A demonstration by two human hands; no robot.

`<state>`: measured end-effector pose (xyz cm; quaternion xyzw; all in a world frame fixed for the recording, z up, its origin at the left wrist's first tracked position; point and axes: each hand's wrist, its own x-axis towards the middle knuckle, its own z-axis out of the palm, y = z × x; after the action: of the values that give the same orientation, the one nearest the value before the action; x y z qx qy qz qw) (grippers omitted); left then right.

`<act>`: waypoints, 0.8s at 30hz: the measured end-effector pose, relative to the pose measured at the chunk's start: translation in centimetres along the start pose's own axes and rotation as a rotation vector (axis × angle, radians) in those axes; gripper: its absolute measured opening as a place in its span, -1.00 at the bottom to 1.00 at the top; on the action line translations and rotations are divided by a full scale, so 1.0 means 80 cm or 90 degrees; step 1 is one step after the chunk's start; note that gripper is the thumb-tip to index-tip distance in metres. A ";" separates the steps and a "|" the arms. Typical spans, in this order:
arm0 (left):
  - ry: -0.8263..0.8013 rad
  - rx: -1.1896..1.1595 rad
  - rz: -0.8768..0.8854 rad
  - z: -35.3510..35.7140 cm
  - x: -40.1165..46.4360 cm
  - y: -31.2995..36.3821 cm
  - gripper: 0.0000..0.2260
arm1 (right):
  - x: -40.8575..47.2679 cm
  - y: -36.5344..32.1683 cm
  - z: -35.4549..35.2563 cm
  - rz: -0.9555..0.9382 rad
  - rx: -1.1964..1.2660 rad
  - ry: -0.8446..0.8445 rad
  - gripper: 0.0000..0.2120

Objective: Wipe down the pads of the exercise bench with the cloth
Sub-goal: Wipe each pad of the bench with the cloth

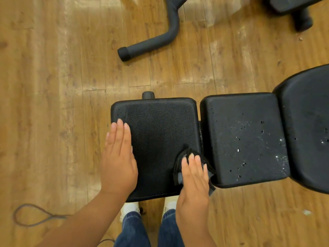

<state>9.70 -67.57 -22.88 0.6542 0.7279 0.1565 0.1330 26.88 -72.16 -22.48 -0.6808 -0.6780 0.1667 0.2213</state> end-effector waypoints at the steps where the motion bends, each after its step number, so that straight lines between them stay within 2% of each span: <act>1: 0.000 -0.002 -0.001 0.000 0.000 0.000 -0.54 | 0.012 -0.002 0.000 0.011 0.003 -0.003 -0.55; 10: -0.010 -0.026 -0.003 -0.002 -0.001 0.000 -0.55 | 0.141 -0.016 0.021 0.052 0.018 0.020 -0.49; 13: -0.009 -0.038 -0.003 -0.001 -0.002 0.000 -0.55 | 0.172 -0.024 0.027 0.053 -0.034 0.006 -0.47; 20: 0.001 -0.037 0.002 0.002 -0.004 -0.002 -0.51 | 0.206 -0.047 0.047 0.082 -0.069 0.036 -0.62; 23: 0.000 -0.033 0.001 0.004 -0.004 -0.003 -0.51 | 0.211 -0.062 0.044 0.125 -0.104 -0.033 -0.64; 24: 0.000 -0.031 0.002 0.004 -0.004 -0.003 -0.51 | 0.212 -0.067 0.045 0.118 -0.108 -0.022 -0.66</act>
<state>9.63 -67.86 -23.32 0.6518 0.7230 0.1740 0.1488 20.83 -55.11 -21.44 -0.7540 -0.6275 0.1399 0.1348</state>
